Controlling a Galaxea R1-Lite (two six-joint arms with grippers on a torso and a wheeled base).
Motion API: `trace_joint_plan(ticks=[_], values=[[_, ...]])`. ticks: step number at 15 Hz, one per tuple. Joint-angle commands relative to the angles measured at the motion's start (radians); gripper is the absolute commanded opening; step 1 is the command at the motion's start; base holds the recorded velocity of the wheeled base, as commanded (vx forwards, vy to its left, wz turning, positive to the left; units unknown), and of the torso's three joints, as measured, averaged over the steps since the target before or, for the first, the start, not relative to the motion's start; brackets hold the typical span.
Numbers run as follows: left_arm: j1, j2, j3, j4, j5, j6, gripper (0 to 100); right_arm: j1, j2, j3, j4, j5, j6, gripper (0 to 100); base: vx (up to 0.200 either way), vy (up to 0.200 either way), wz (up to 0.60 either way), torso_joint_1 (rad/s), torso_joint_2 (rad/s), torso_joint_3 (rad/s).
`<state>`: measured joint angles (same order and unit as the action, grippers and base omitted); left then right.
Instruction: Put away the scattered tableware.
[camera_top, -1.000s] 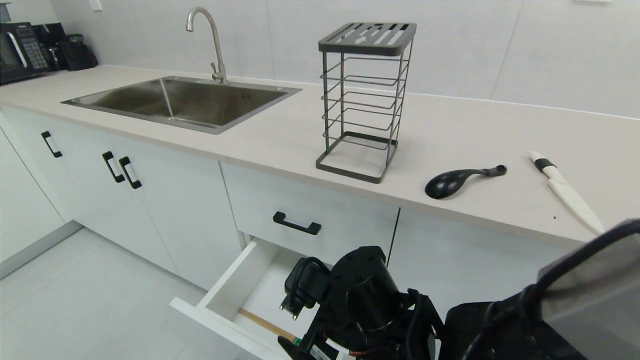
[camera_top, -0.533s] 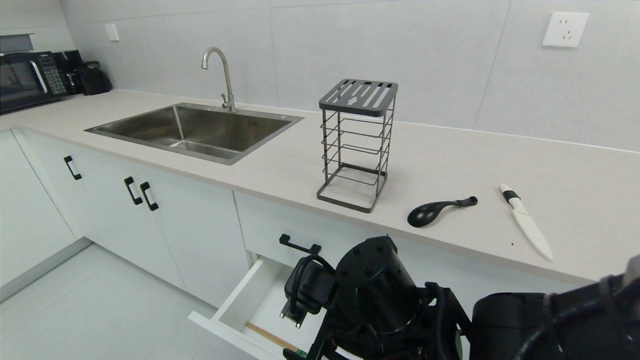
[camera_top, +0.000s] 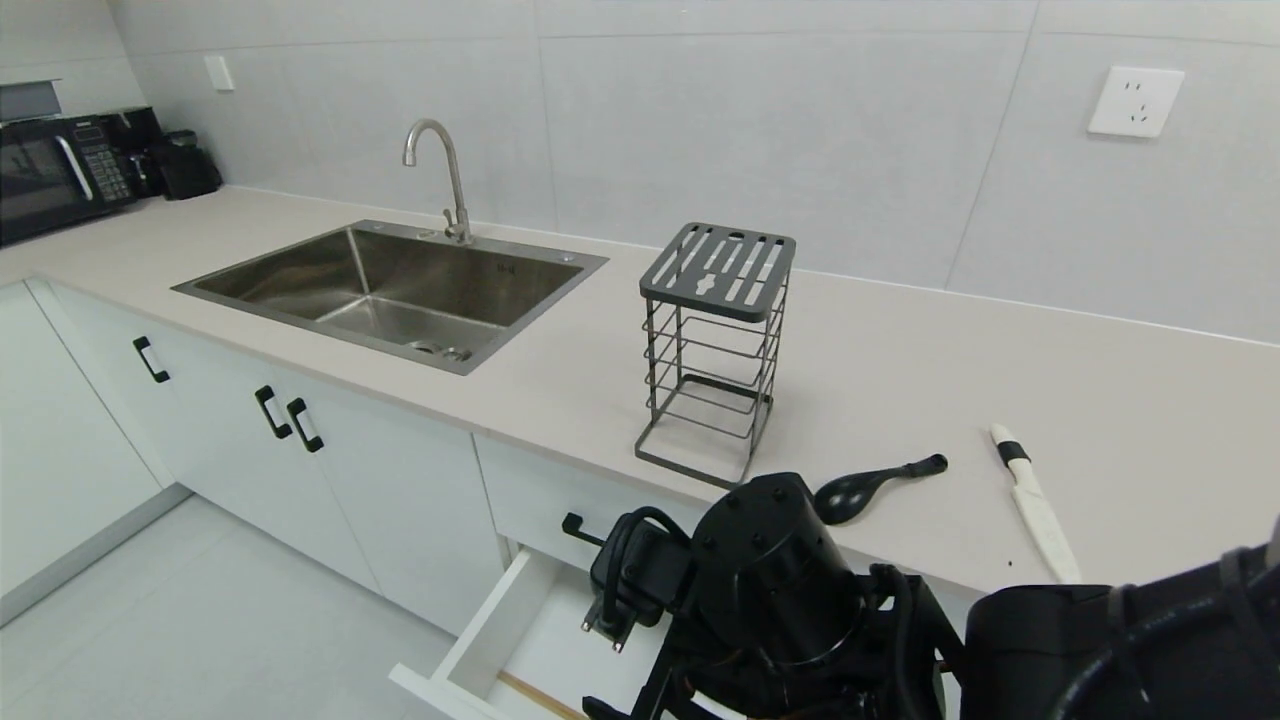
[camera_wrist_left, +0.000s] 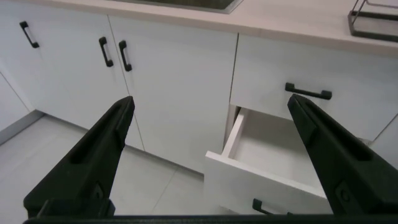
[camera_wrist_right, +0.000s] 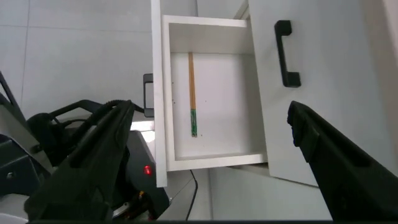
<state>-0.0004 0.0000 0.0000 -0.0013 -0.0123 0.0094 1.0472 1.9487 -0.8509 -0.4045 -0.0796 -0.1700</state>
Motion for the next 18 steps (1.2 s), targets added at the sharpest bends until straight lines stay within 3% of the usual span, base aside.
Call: trace_joint_plan(ticks=[1,5,10,16,18], values=[[0.000,0.000,0.000,0.000,0.000,0.000,100,-0.001,0.004,0.001,-0.001,0.001,0.001,100,0.000,0.000,0.00,0.271,-0.52,-0.251],[-0.001,0.000,0.000,0.000,0.000,0.000,100,-0.009,0.009,0.006,0.009,0.007,0.012,100,0.000,0.000,0.00,0.293,-0.55,-0.264],[-0.001,0.000,0.000,0.000,0.000,0.000,100,-0.069,0.018,0.026,0.038,0.236,0.017,100,0.000,0.000,0.00,0.161,-0.30,-0.149],[0.000,0.000,0.000,0.000,0.000,0.000,100,-0.139,-0.047,0.164,-0.034,0.242,0.020,100,0.000,0.000,0.00,0.000,0.00,0.000],[0.000,0.000,0.000,0.000,0.000,0.000,100,-0.214,-0.142,0.245,-0.056,0.236,0.021,100,0.000,0.000,0.00,0.000,0.00,0.000]])
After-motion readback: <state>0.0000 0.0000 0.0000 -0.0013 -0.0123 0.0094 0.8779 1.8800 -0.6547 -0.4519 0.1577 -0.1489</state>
